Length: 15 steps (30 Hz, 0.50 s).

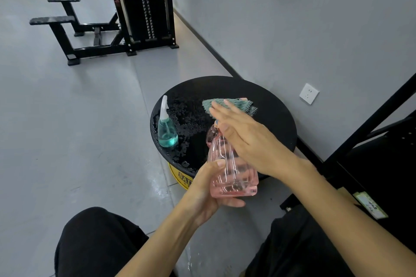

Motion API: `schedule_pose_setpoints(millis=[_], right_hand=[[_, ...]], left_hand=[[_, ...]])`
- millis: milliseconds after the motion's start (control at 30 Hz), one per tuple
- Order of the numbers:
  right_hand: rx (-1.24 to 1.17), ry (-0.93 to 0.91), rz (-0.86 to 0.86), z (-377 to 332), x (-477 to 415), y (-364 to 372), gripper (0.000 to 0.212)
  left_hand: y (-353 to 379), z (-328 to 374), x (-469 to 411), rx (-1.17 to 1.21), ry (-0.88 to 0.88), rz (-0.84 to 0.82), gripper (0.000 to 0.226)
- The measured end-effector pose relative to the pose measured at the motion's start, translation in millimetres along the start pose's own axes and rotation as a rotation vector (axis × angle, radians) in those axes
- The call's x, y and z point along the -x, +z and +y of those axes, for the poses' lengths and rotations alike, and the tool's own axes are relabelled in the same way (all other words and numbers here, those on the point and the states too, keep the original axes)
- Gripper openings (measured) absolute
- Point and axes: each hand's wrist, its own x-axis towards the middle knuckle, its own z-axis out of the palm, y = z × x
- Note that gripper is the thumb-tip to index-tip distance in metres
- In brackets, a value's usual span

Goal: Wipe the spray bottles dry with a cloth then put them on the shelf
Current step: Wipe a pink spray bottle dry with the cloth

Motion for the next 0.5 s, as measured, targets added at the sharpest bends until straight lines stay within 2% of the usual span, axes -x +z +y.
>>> schedule_pose_setpoints(millis=[167, 333, 433, 500], right_hand=[[0.048, 0.056, 0.029, 14.2, -5.7, -13.1, 0.059], [0.047, 0.098, 0.027, 8.5, -7.4, -5.5, 0.056], [0.033, 0.032, -0.069, -5.5, 0.1, -2.4, 0.055], [0.021, -0.003, -0.104, -8.2, 2.3, -5.6, 0.057]], left_hand=[[1.6, 0.8, 2.8, 0.019, 0.010, -0.014, 0.067], [4.3, -1.0, 1.5, 0.051, -0.012, 0.016, 0.085], [1.5, 0.6, 1.4, 0.046, -0.022, 0.032, 0.063], [-0.6, 1.6, 1.4, 0.054, -0.023, 0.046, 0.057]])
